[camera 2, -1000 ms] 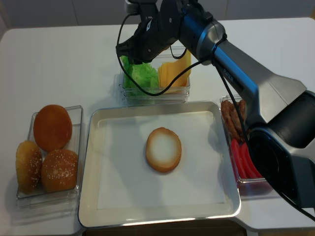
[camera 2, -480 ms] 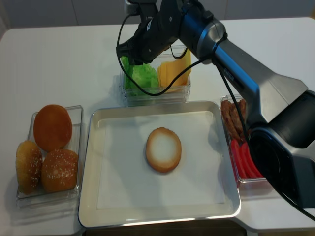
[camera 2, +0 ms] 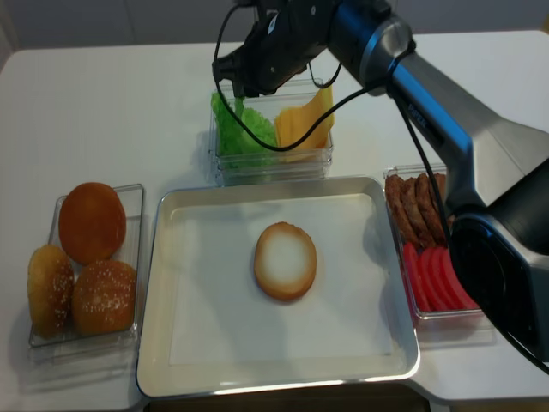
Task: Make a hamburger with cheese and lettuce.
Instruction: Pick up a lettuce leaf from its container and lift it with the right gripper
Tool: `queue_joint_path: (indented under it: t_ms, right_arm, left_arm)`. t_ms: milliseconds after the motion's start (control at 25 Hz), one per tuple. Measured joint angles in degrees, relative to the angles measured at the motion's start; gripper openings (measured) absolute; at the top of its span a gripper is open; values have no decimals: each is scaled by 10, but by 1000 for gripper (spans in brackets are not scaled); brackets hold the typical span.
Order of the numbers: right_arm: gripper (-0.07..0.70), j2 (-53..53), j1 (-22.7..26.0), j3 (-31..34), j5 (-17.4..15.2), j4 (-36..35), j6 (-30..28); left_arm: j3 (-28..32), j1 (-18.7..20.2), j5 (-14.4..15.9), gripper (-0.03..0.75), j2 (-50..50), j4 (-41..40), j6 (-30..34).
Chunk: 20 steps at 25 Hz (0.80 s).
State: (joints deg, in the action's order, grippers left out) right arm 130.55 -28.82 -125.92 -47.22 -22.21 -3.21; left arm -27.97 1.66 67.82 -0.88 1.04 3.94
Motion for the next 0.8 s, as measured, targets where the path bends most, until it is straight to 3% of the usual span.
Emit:
queue_joint_path:
  t_ms: [320, 800]
  right_arm:
    - [43, -5, 0, 0, -27, 0, 0]
    - [43, -40, 0, -1, -43, 13, 0]
  left_arm:
    - [0, 0, 0, 288, 0, 0, 0]
    - [0, 0, 0, 288, 0, 0, 0]
